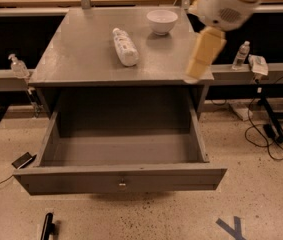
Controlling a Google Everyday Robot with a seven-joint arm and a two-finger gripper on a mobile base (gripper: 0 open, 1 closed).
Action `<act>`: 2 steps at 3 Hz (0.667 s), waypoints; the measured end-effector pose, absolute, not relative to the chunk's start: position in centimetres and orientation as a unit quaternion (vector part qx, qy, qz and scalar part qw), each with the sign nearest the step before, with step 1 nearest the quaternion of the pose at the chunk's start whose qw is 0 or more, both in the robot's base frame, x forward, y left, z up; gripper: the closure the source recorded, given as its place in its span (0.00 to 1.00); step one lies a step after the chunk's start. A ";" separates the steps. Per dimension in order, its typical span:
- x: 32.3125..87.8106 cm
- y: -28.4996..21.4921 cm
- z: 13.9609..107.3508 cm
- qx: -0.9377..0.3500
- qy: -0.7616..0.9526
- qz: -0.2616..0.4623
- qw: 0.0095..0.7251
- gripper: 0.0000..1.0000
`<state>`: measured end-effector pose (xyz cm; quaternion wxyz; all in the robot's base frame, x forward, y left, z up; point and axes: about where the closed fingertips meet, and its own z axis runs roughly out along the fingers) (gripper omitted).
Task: Place blue plastic bottle into top drawer
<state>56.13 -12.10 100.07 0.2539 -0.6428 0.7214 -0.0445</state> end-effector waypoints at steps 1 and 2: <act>61.5 -7.6 101.3 -0.631 0.713 -0.022 0.306 0.00; 65.1 -5.8 102.0 -0.580 0.735 -0.030 0.350 0.00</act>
Offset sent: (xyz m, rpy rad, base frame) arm 0.1438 0.0778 0.0173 0.4334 -0.1228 -0.5264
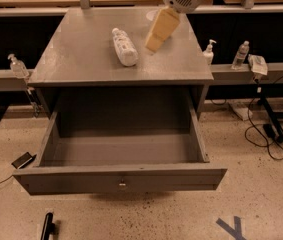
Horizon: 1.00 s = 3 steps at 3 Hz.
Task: Place blue plastic bottle into top drawer
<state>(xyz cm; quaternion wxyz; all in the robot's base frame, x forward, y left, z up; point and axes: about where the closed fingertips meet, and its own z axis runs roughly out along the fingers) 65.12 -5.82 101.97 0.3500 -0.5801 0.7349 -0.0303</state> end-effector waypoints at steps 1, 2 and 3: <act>66.0 -5.3 102.6 -0.537 0.758 -0.018 0.371 0.00; 66.1 -5.3 102.5 -0.537 0.758 -0.018 0.371 0.00; 68.3 -6.4 101.3 -0.492 0.783 -0.029 0.379 0.00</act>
Offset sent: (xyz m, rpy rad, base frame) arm 0.0107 0.0057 0.0070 0.0752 -0.0104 -0.0783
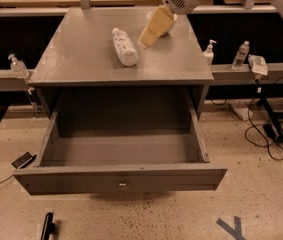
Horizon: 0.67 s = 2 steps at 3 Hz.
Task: Place blue plastic bottle into top drawer
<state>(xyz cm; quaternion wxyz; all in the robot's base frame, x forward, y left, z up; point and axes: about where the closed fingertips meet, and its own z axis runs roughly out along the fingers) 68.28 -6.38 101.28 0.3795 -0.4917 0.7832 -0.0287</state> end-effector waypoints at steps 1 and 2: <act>73.9 -8.3 97.9 -0.413 0.816 -0.059 0.399 0.00; 78.4 -8.8 94.7 -0.342 0.847 -0.050 0.405 0.00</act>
Offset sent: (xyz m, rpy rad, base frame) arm 0.1598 -0.0315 -0.1056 0.3462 0.0532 -0.6232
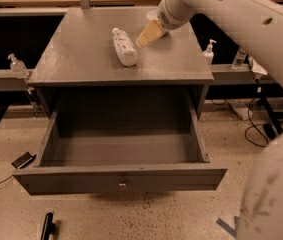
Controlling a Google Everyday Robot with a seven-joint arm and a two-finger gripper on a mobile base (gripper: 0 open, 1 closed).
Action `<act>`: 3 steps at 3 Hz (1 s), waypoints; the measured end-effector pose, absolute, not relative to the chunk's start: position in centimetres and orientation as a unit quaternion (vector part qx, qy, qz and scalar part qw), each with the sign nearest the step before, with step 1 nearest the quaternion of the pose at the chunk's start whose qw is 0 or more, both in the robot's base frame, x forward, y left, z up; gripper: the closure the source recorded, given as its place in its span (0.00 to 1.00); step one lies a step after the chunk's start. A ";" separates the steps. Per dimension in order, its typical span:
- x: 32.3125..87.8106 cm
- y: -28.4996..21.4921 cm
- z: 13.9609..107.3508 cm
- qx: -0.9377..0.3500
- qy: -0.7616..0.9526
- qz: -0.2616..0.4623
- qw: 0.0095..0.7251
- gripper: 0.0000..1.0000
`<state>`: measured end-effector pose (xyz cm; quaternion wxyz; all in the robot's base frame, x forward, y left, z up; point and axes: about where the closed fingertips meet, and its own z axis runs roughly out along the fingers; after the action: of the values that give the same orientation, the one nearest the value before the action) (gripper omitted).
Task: Place blue plastic bottle into top drawer
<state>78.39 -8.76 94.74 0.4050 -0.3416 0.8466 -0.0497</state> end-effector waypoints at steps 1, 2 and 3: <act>79.4 -8.8 93.6 -0.285 0.869 -0.027 0.404 0.00; 79.4 -8.8 93.7 -0.285 0.868 -0.023 0.405 0.00; 79.3 -7.4 94.4 -0.287 0.862 0.040 0.415 0.00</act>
Offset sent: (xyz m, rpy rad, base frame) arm 0.0105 -0.0017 -0.0121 0.0773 0.0272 -0.0869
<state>79.29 -7.42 94.37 0.4151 -0.2874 0.8622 0.0402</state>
